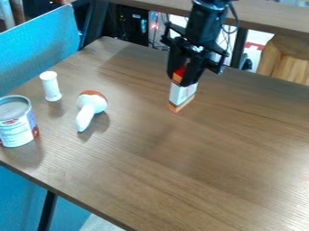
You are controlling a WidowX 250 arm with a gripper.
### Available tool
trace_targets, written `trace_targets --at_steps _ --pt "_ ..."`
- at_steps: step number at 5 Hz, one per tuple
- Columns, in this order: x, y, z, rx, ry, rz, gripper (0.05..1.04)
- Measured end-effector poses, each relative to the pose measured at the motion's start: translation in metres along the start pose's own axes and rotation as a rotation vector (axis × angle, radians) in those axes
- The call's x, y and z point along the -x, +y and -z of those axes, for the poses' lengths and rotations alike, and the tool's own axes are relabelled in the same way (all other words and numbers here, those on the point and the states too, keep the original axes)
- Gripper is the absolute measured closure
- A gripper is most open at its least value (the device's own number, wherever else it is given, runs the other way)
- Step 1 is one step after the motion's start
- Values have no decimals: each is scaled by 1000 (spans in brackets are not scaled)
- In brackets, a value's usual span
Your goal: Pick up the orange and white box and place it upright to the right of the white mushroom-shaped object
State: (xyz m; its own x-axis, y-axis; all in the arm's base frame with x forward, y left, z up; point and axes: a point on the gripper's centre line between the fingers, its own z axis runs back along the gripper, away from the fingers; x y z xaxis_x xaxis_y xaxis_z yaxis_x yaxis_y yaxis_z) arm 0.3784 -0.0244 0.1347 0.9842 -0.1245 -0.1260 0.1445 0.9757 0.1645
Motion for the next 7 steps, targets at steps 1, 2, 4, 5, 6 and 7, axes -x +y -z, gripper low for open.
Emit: trace_targets --at_steps 1,2,4,5,6,7 --pt "-7 14 13 6 37 -17 698" --pt "-12 31 24 22 74 -40 698" --pt "-18 40 45 71 128 -37 698" --pt "-19 52 53 96 152 -67 698" --pt "-20 55 55 109 152 -79 698" --pt "-20 53 55 124 151 -55 698"
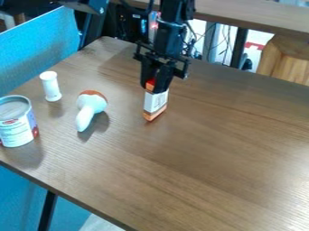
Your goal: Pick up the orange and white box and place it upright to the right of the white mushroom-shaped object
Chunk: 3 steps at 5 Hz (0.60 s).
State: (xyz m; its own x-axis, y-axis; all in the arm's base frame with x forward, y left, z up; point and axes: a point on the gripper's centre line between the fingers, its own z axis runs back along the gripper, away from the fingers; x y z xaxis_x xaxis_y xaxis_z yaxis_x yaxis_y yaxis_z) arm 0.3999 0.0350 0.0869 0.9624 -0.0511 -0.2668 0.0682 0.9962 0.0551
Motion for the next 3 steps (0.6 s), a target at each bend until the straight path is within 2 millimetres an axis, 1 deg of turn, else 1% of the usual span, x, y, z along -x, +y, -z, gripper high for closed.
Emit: trace_targets --at_steps 2,3 --pt "-2 0 3 0 -3 7 698" --pt "-2 0 6 -2 -1 8 657"
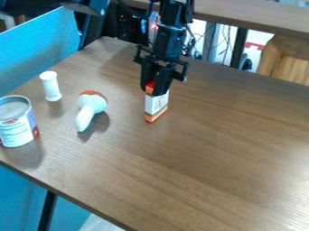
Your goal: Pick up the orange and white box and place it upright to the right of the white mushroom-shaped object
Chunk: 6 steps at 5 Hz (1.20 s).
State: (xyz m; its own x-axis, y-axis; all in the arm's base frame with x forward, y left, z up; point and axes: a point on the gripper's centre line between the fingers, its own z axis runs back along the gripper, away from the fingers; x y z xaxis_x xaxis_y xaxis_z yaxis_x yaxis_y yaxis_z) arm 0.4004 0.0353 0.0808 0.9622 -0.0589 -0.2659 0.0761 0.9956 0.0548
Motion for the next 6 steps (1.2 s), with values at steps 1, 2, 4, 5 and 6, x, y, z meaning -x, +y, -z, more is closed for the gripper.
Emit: trace_targets --at_steps 1,2,4,5,6 --pt "1 -1 13 0 15 3 346" --pt "9 -3 13 2 -4 6 88" --pt "43 8 -18 -21 -118 -63 83" --pt "65 13 -16 -70 -98 -93 83" --pt "91 22 0 -111 -36 -102 83"
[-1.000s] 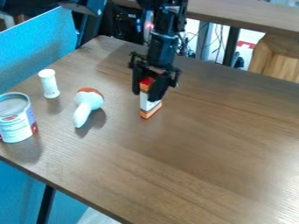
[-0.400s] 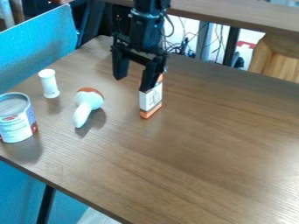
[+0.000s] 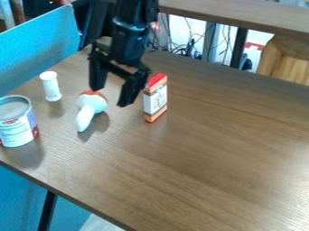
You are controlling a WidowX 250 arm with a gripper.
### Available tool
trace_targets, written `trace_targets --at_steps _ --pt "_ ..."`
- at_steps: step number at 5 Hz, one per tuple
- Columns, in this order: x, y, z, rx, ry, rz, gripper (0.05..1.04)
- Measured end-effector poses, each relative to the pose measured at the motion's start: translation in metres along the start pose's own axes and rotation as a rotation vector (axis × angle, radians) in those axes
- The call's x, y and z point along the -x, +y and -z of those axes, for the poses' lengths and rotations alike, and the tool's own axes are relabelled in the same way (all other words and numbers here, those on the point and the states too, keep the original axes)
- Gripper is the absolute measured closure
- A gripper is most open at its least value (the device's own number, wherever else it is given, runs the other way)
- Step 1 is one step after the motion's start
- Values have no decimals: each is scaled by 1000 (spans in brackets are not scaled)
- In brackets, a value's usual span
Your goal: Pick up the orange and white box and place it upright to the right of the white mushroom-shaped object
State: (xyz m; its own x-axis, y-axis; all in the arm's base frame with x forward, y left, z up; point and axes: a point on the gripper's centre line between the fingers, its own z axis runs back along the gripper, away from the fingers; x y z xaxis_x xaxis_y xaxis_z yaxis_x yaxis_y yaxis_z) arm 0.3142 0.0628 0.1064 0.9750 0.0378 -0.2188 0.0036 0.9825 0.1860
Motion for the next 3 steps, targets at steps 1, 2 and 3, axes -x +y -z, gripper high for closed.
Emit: trace_targets --at_steps 1,2,3 --pt "24 25 13 -17 22 -4 83" --pt "31 41 16 -38 -8 16 83" --pt "35 56 15 -17 -42 -1 83"
